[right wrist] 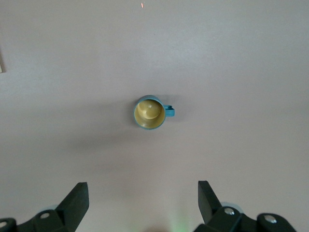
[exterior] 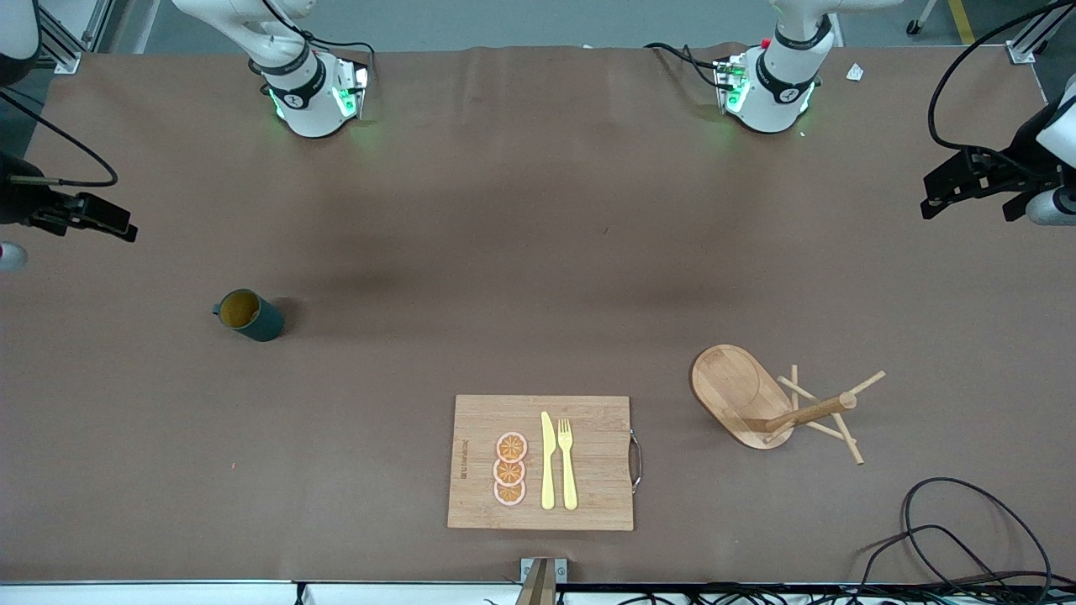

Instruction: Transfer cup from left to right arm and place

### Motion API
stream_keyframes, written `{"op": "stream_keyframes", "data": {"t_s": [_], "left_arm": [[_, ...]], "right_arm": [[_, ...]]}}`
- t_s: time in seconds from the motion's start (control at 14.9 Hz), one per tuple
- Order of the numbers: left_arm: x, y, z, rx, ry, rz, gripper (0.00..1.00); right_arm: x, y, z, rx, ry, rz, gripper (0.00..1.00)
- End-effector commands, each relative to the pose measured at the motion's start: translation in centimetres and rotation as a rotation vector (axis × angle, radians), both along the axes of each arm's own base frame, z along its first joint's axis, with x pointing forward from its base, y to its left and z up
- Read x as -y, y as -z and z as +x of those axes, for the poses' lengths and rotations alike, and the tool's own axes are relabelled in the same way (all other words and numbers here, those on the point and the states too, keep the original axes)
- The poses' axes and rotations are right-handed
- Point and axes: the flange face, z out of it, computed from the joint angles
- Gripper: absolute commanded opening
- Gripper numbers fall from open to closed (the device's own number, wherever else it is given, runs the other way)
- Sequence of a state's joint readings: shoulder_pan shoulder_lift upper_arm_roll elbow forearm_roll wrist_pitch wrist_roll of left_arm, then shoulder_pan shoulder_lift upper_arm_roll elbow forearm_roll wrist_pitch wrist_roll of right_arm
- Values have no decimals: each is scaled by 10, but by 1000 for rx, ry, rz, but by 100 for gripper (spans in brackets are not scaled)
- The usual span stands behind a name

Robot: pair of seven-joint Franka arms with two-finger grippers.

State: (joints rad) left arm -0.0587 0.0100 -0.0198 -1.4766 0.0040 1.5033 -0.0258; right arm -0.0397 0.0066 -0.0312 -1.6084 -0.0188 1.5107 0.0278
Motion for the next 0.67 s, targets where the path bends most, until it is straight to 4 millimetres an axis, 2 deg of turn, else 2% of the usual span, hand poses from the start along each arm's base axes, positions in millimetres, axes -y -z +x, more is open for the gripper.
{"op": "stream_keyframes", "data": {"t_s": [0.0,0.13,0.34,0.61], "left_arm": [[0,-3,1,0,-6,-6,100],[0,-3,1,0,-6,-6,100],[0,-3,1,0,-6,-6,100],[0,-3,1,0,-6,-6,100]], "right_arm": [[2,-19,-7,-12,11,7,100],[3,-27,-8,-13,22,8,100],[-8,-34,-11,-31,6,10,100],[-9,-33,-11,-33,-6,13,100]]}}
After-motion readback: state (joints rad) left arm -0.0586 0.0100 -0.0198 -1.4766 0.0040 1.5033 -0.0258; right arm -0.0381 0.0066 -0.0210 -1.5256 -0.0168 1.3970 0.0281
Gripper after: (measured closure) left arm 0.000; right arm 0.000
